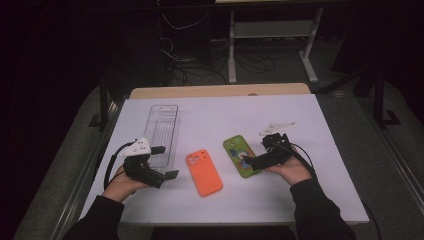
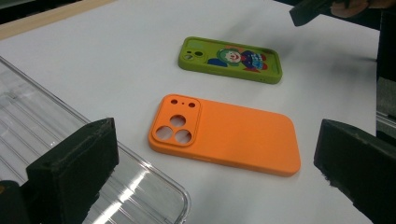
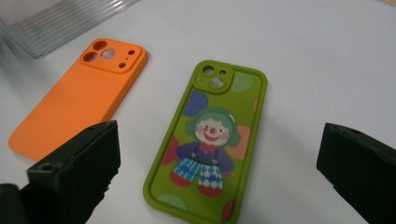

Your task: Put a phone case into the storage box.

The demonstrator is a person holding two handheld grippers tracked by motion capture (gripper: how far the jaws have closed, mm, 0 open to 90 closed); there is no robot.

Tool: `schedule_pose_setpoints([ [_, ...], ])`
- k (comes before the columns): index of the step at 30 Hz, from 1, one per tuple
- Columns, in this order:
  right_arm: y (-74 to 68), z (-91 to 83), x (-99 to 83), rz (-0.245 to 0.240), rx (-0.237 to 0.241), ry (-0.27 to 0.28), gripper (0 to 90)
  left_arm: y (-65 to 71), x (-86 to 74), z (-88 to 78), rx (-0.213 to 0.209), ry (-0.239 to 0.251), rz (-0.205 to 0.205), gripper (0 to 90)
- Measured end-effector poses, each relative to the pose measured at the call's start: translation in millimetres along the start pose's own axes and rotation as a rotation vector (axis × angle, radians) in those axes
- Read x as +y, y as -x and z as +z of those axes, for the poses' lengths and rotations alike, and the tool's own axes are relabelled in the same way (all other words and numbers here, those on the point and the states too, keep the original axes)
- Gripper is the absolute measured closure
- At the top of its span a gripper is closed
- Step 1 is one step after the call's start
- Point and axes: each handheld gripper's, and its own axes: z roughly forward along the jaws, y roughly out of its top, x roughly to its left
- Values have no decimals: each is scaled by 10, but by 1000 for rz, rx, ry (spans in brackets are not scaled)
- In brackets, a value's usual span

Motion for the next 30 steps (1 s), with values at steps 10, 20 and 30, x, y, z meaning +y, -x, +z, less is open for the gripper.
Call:
schedule_pose_setpoints([
  [10, -15, 114, 214, 11, -16, 12, 0, -3, -5, 2, 1, -2, -4, 0],
  [20, -10, 246, 363, 74, -63, -32, 0, -11, 1, -4, -1, -8, 8, 0],
  [30, -39, 343, 377, 64, -107, -81, 0, -2, -3, -2, -2, -10, -6, 0],
])
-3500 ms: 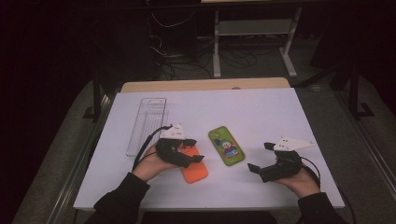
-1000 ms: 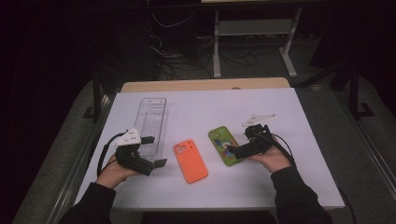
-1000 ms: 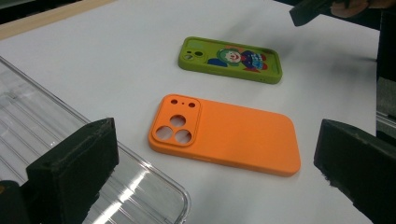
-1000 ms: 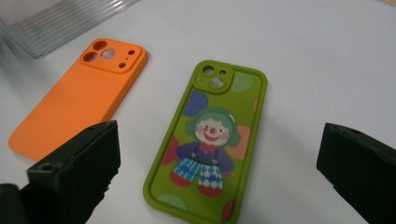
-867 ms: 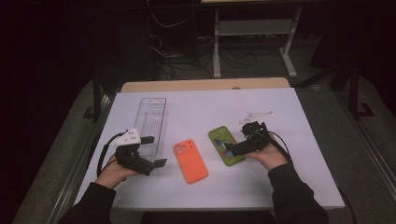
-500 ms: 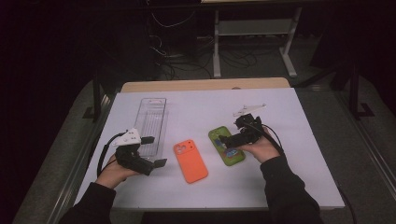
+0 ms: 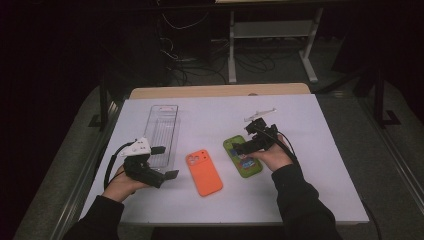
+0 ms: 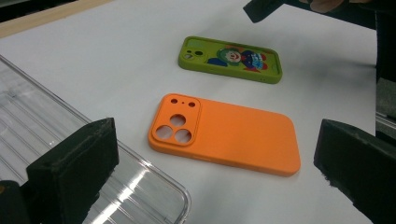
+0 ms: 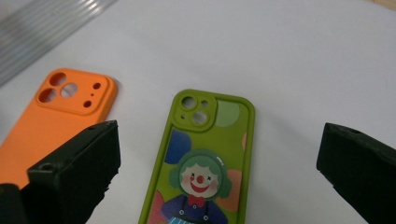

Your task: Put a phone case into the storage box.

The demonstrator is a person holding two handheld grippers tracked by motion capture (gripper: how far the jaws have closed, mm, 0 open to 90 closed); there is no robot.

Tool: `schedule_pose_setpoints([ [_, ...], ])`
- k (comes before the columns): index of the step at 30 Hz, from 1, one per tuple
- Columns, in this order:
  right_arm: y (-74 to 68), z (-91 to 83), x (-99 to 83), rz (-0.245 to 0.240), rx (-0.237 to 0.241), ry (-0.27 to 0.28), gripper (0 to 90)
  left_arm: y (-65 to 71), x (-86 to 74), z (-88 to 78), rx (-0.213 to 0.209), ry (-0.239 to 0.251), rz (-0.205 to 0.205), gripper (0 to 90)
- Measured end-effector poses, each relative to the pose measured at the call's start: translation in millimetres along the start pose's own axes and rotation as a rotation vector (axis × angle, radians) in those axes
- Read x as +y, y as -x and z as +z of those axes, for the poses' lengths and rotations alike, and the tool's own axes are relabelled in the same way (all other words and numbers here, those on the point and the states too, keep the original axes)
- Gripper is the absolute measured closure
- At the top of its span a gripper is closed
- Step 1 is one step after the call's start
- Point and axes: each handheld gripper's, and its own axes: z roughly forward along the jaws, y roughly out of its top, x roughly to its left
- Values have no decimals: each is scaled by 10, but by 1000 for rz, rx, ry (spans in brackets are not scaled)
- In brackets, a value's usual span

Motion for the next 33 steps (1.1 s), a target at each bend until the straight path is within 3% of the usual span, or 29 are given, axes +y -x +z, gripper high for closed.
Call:
schedule_pose_setpoints([
  [21, -80, 223, -162, 12, -1, -81, 0, 0, -3, 2, 1, 5, -1, 0],
  [33, -105, 367, -273, 21, -5, -159, 0, -2, -7, 3, -1, 5, -3, 0],
])
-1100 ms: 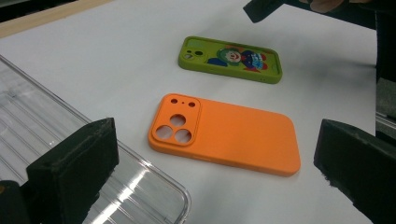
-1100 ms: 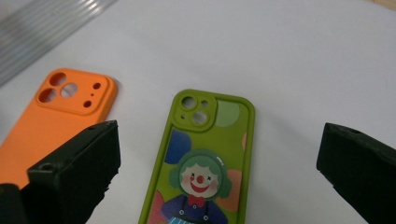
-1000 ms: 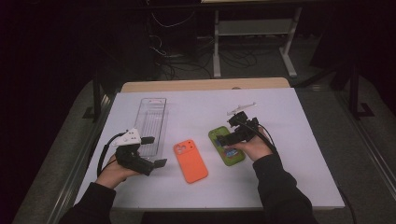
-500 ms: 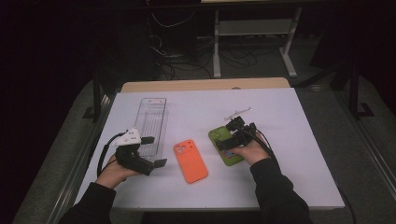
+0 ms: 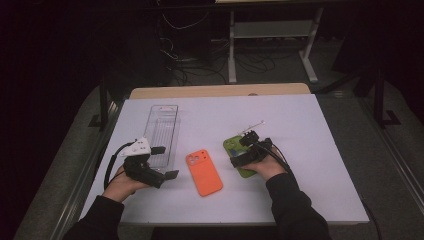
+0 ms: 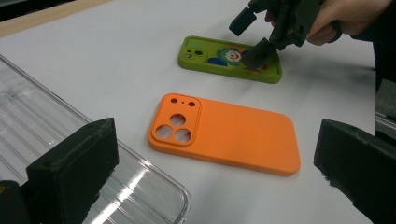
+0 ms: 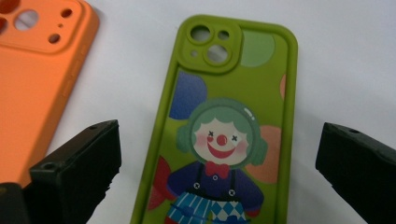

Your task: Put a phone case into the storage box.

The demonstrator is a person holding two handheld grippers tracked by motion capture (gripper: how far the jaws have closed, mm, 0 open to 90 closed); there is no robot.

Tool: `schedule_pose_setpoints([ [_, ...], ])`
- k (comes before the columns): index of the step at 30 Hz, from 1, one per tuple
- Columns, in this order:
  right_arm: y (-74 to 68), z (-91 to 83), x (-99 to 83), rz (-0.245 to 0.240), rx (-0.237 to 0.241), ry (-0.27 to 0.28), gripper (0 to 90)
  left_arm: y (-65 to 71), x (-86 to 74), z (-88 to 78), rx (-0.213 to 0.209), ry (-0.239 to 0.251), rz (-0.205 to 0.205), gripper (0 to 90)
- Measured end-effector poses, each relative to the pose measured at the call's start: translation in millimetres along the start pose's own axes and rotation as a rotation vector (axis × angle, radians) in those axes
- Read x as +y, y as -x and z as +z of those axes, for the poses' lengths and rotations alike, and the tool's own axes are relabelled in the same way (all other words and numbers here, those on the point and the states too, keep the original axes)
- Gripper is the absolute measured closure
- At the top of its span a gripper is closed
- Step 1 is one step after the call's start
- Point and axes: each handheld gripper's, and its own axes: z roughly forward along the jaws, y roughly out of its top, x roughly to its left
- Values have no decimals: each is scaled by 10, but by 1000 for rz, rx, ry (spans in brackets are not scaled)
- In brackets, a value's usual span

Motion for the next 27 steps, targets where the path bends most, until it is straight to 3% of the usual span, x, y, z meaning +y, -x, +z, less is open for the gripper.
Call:
schedule_pose_setpoints([
  [15, -52, 124, -82, 1, -16, -54, 40, 1, -7, 5, -6, 1, 1, 0],
  [27, -62, 100, -107, -6, -47, -44, 107, 3, -10, 8, -7, 2, -1, 0],
])
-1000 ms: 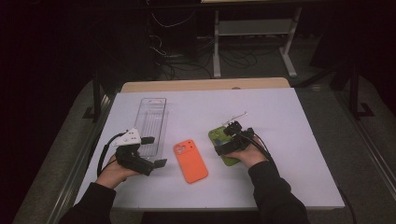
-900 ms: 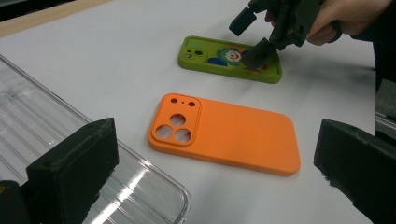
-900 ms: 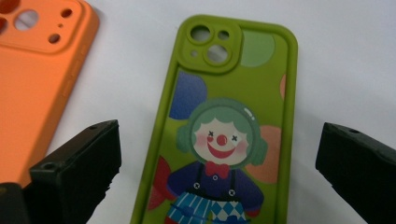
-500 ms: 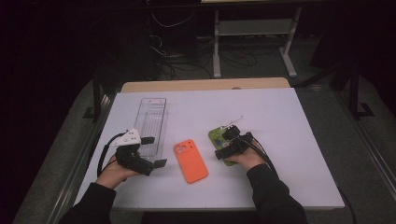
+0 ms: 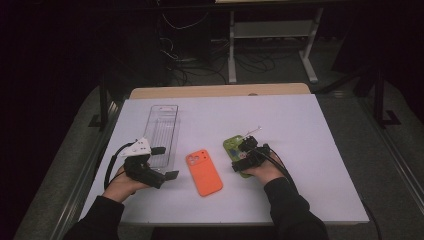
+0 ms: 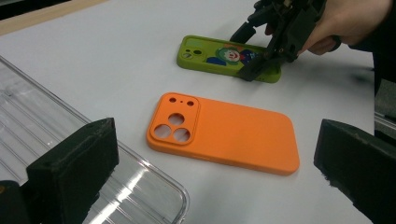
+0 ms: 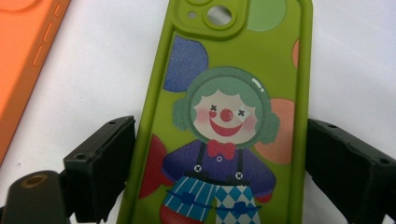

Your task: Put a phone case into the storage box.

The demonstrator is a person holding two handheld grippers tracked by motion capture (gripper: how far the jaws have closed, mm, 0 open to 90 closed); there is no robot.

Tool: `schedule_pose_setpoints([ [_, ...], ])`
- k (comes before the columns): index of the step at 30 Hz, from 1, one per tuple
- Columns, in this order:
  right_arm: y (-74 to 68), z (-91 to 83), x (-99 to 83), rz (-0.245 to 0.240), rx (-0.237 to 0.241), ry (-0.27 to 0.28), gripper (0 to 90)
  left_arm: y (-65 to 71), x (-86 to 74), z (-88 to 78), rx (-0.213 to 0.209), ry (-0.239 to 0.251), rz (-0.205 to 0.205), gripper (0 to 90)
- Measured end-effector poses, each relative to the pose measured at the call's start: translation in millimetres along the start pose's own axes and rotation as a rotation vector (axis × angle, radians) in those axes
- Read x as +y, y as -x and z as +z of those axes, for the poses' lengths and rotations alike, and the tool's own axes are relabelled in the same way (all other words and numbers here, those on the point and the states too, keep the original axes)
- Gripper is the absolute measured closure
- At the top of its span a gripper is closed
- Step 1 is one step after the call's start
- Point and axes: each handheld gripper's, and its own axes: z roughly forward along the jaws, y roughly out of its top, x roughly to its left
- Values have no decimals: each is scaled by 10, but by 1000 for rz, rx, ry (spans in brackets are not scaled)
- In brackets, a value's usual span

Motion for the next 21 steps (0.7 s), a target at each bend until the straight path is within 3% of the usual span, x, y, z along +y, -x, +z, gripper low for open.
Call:
schedule_pose_setpoints([
  [17, -17, -14, 0, 15, -9, 0, 152, 7, 0, 4, 0, 1, 4, 0],
  [21, -6, -19, 0, 0, 3, 2, 153, 6, 1, -4, -1, 1, -2, 0],
])
